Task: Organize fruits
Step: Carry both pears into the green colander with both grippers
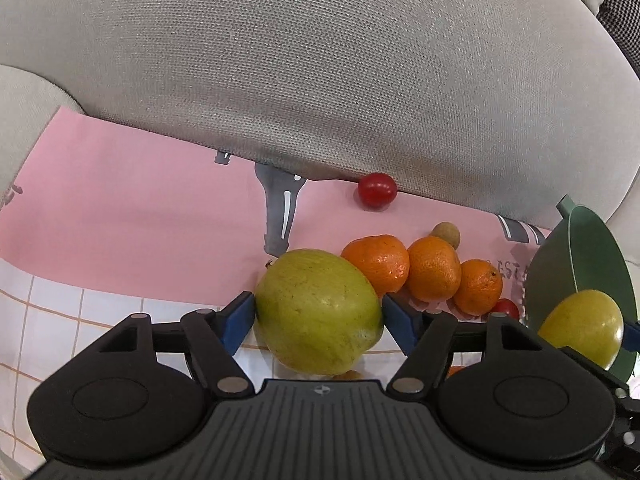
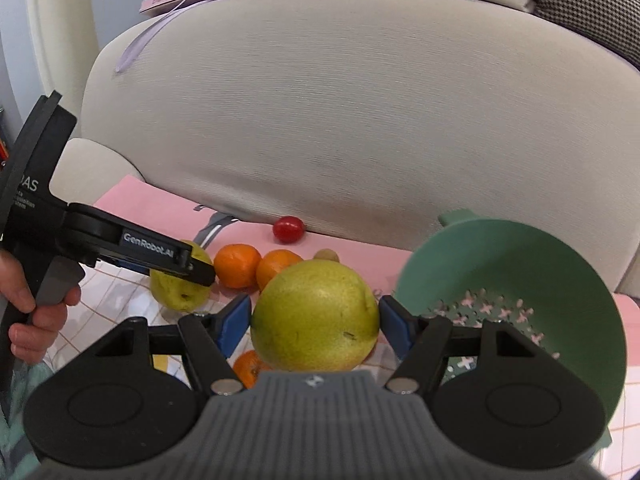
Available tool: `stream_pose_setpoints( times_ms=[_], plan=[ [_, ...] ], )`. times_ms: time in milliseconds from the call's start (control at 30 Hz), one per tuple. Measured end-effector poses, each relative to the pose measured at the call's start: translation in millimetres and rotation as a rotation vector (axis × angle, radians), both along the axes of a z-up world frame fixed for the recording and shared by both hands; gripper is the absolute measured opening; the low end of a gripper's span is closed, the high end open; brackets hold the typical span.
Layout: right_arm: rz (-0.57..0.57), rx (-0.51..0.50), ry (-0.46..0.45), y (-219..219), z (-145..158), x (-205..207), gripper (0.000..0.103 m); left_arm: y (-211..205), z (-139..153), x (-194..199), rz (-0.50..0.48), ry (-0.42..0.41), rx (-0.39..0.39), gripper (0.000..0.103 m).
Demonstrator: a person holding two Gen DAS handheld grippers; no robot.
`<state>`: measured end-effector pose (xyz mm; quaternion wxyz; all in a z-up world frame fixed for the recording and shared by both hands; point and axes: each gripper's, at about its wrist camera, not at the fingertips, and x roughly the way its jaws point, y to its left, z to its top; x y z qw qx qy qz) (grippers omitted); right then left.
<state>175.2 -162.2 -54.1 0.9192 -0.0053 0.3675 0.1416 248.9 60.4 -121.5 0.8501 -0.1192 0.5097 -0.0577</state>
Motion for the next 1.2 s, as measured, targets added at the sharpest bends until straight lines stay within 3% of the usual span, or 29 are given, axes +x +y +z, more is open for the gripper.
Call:
stream_pose_setpoints(
  times_ms=[267,467,833,1200],
  plan=[
    [-0.059,0.067,-0.014,-25,16,-9,0.067,1,15,-22,0.038,-0.027,0.005,0.08],
    [-0.106,0.107,-0.038,-47,28,-21,0.067,-10,55,-46,0.03,-0.091,-0.023,0.08],
    [-0.139,0.051,-0.042,-102,38,-42,0.067,-104,117,-46,-0.255,-0.174,-0.07,0.08],
    [-0.097,-0.045,0.027,-139,12,-18,0.067,-189,104,-21,-0.445,-0.082,-0.076,0.08]
  ],
)
